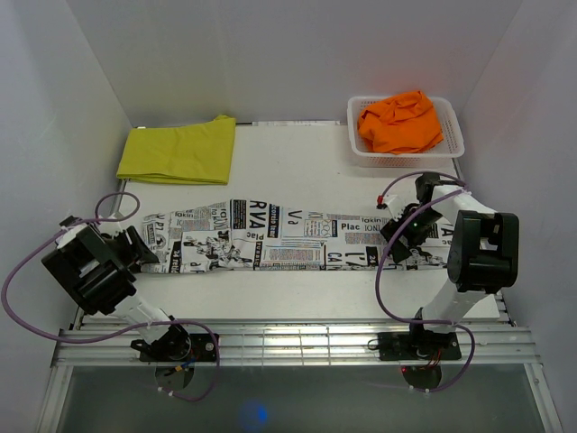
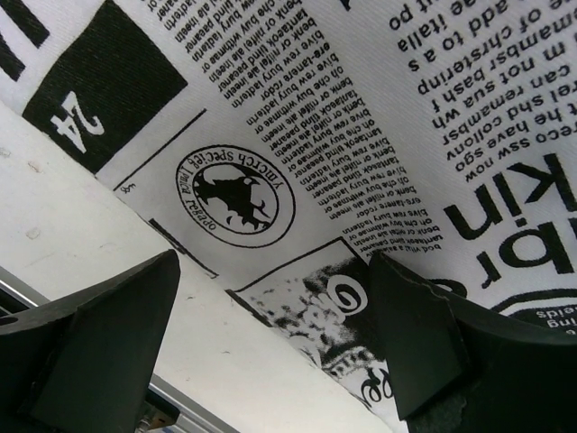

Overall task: Fold and stack the trousers
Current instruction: Fold the trousers

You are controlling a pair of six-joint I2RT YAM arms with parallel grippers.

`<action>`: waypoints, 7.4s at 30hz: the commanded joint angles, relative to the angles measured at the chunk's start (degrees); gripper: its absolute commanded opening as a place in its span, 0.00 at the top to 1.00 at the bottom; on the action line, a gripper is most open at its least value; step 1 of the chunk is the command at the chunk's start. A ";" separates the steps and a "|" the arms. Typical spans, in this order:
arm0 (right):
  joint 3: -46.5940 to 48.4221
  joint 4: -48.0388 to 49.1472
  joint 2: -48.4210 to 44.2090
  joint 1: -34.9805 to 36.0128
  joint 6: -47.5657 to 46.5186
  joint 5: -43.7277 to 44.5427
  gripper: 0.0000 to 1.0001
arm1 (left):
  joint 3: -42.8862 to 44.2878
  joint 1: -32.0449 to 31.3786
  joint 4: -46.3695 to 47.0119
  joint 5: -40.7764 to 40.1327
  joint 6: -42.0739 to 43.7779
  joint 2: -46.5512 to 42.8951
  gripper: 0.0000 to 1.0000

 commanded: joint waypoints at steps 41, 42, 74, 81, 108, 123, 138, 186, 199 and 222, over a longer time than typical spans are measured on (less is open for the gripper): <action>-1.29 3.54 1.08 -0.11 -1.01 7.12 0.13 | 14.01 3.13 -18.18 23.39 12.41 17.88 0.27; -1.56 3.72 1.08 -0.11 -1.10 6.94 0.13 | 14.36 3.13 -18.00 23.66 12.41 18.22 0.28; -9.64 13.03 2.22 -0.11 -9.27 14.67 0.27 | 27.11 -4.87 -5.61 25.68 -3.49 24.12 0.78; -12.89 16.90 2.13 -0.11 -11.65 20.04 0.29 | 36.16 -5.75 -8.50 26.82 -1.65 26.13 1.00; 0.10 4.43 -3.40 0.32 -5.59 6.96 0.14 | 40.91 -7.59 -5.16 10.04 5.97 15.44 0.02; 0.74 -2.18 -4.46 2.79 1.87 -0.27 0.02 | 5.59 -36.68 13.53 -8.99 11.98 -1.73 0.02; 11.17 -1.72 -8.68 -11.34 13.14 4.84 0.07 | -4.36 -33.88 18.83 -21.53 0.73 -0.40 0.02; 1.86 9.43 0.01 -38.08 13.66 -3.87 0.07 | 15.86 -33.88 0.63 -16.42 -6.22 -15.27 0.03; 4.77 12.51 9.07 -36.94 18.50 -9.32 0.18 | 19.99 -33.88 0.28 -16.42 -5.25 -9.90 0.04; 10.39 7.68 1.09 -38.87 14.73 -2.82 0.92 | 17.97 -33.88 3.70 -14.58 -7.54 -9.02 0.05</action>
